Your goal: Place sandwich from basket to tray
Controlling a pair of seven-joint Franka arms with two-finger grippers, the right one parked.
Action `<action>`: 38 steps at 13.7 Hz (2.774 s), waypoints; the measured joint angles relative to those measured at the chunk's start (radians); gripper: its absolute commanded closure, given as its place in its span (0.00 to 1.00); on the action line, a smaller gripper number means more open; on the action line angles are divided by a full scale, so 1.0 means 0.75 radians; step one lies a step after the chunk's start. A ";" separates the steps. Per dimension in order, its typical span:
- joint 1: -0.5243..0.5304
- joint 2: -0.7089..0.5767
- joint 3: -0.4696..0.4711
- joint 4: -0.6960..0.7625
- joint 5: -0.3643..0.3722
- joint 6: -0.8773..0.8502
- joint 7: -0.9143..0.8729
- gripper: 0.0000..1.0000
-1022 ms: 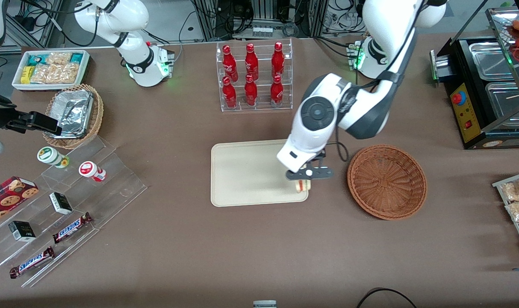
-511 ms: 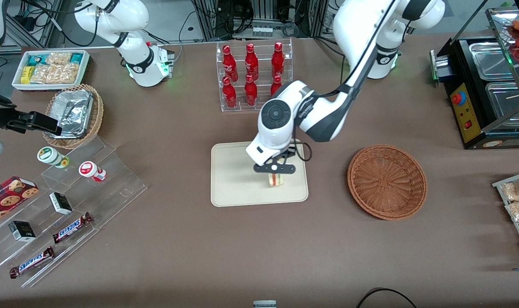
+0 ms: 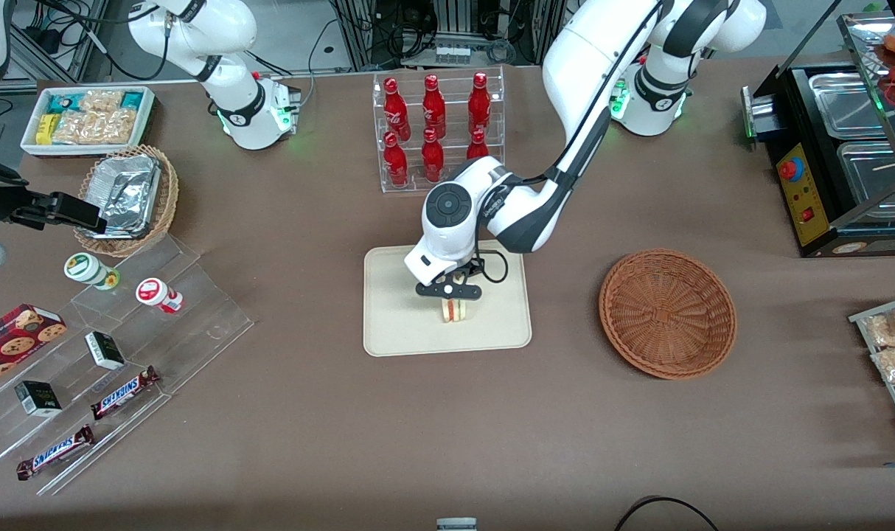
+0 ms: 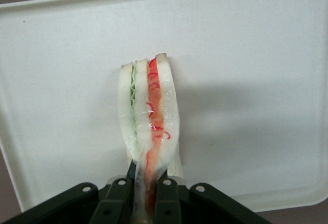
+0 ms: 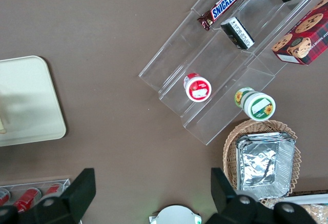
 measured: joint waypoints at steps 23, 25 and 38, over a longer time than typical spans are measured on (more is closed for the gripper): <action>0.249 -0.617 0.169 -0.095 0.015 -0.457 0.104 0.00; 0.325 -0.761 0.170 -0.228 0.016 -0.468 0.233 0.00; 0.744 -1.045 0.177 -0.319 0.018 -0.721 0.812 0.00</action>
